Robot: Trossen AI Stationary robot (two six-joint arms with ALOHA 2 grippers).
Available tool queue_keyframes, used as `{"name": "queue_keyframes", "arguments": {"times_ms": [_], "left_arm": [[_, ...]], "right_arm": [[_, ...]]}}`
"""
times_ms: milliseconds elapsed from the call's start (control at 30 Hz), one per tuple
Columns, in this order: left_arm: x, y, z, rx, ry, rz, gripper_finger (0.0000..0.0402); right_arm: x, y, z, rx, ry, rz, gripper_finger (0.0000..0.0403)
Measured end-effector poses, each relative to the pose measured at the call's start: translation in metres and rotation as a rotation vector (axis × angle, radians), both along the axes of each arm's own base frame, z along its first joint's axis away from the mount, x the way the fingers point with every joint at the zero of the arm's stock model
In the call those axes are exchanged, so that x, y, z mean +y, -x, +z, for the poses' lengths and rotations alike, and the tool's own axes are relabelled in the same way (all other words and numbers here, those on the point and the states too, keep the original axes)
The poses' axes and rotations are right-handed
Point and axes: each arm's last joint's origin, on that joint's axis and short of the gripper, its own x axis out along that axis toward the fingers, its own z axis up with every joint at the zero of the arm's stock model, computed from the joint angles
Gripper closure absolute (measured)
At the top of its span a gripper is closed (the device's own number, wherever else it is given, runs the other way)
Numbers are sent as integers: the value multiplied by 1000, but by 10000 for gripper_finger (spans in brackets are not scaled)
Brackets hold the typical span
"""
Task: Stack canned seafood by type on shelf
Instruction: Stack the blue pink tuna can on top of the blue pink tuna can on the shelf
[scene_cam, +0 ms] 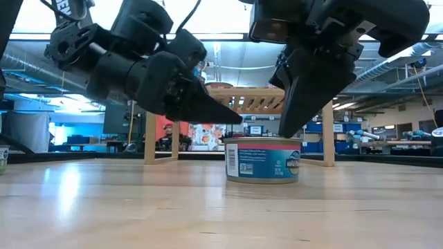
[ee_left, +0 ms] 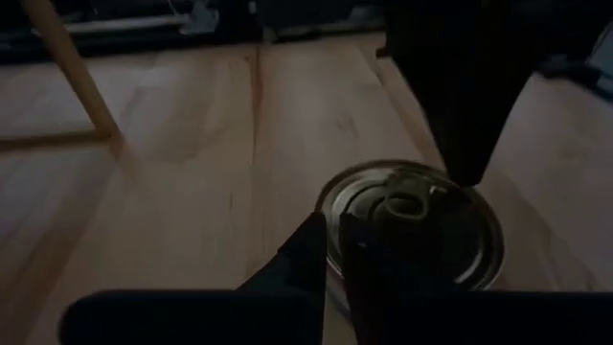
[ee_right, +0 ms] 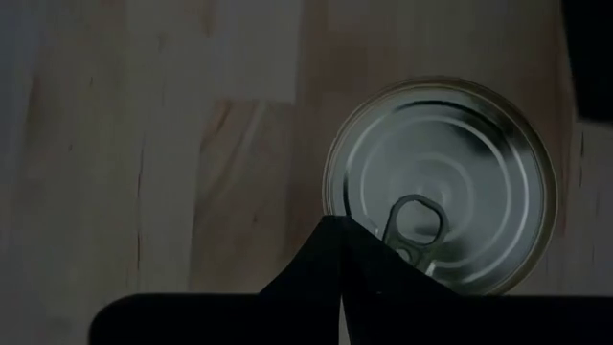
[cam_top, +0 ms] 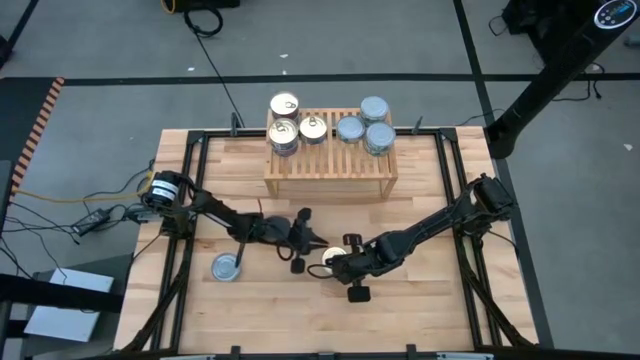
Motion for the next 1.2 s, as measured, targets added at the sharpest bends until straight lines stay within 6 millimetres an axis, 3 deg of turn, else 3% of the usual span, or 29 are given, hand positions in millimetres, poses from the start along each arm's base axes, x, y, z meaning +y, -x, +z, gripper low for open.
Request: {"name": "queue_keyframes", "arguments": {"times_ms": [233, 633, 1200], "left_arm": [[-8, -12, 3, 105, -23, -5, 382], [-8, -12, -2, 150, -49, 32, 383], [-8, -11, -4, 174, -66, 55, 383]], "right_arm": [[0, -1, 0, -9, -3, 2, 396], [1, -1, 1, -8, -3, 2, 396], [11, 1, 29, 47, 86, 2, 396]]}}
